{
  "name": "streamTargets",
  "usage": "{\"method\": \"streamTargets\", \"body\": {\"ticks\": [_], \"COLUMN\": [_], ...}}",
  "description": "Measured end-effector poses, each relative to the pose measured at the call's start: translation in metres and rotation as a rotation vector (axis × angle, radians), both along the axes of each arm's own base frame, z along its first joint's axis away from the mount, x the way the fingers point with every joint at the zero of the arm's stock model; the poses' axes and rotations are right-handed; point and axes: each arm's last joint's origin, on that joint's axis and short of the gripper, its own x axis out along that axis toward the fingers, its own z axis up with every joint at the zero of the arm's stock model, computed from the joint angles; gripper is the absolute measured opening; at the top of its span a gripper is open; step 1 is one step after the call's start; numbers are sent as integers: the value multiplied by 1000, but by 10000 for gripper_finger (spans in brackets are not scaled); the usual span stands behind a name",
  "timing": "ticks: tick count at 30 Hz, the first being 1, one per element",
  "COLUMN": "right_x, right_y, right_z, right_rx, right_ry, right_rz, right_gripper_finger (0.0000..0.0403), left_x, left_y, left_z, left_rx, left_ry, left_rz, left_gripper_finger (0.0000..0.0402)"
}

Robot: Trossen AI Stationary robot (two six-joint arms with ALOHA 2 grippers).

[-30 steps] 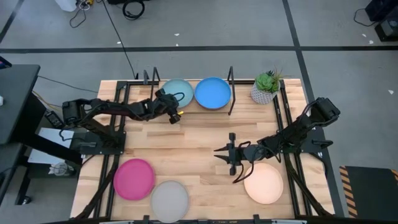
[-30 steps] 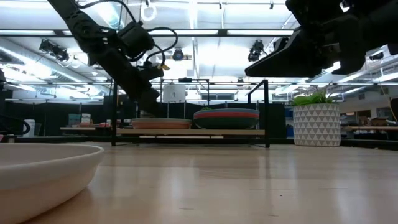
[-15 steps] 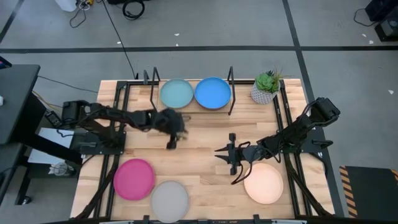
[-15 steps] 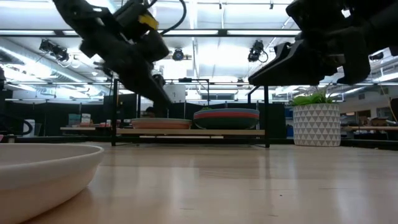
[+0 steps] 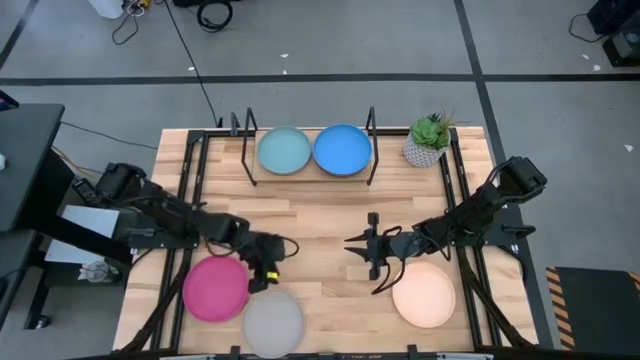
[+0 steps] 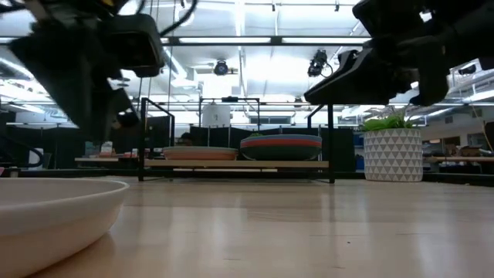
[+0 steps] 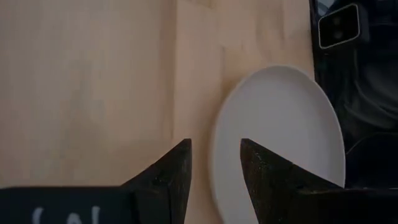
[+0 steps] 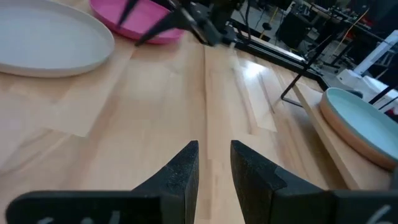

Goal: Place and stack plates onto a shelf
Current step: Stack the gray plate on top of the light blue plate on the shelf

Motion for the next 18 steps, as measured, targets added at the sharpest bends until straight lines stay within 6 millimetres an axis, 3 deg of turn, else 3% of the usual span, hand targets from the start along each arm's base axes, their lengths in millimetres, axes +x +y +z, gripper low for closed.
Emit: {"method": "streamTargets", "body": {"ticks": [12,18], "right_x": [13,17], "right_y": [-27,-41], "right_z": [7,8], "right_rx": [-30,-20], "right_ry": [-50,-60], "right_rz": [47,81], "right_gripper_finger": [99,99], "left_x": [-13,-10], "left_y": [-31,-49], "left_z": [-3,-16], "left_rx": [57,116], "left_ry": [14,15], "left_rz": [110,104], "left_gripper_finger": [143,143]}}
